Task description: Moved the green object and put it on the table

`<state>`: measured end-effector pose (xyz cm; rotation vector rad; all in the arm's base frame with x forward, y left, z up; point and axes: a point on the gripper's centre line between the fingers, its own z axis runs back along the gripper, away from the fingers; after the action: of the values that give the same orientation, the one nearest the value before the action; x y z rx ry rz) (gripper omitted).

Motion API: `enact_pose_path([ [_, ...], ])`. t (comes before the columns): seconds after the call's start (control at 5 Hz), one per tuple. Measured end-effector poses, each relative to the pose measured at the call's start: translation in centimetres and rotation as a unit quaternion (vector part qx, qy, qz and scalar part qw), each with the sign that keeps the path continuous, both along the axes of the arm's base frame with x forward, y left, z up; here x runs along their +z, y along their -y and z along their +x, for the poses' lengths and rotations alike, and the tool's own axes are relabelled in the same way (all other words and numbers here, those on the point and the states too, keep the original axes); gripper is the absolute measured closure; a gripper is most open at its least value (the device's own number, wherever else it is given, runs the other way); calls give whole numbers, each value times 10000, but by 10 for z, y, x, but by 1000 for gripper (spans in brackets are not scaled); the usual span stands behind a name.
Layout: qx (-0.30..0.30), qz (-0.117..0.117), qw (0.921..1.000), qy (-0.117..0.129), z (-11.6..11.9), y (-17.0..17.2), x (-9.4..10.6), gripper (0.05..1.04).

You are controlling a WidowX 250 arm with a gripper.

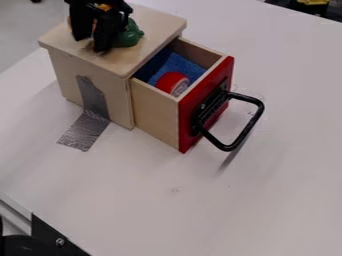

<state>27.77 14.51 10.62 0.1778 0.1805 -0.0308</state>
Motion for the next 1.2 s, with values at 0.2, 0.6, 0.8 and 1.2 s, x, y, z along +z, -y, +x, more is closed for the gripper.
enact_pose_path([
  [0.2, -109, -113, 9999, 16, -2, 9, -2, 853],
  [0.6, -620, -415, 9968, 300, -11, 17, 21, 779],
  [0.8, -1390, -438, 9866, 740, -9, 8, 37, 497],
  [1.2, -2977, -880, 9359, 1666, 11, 5, 43, 81],
])
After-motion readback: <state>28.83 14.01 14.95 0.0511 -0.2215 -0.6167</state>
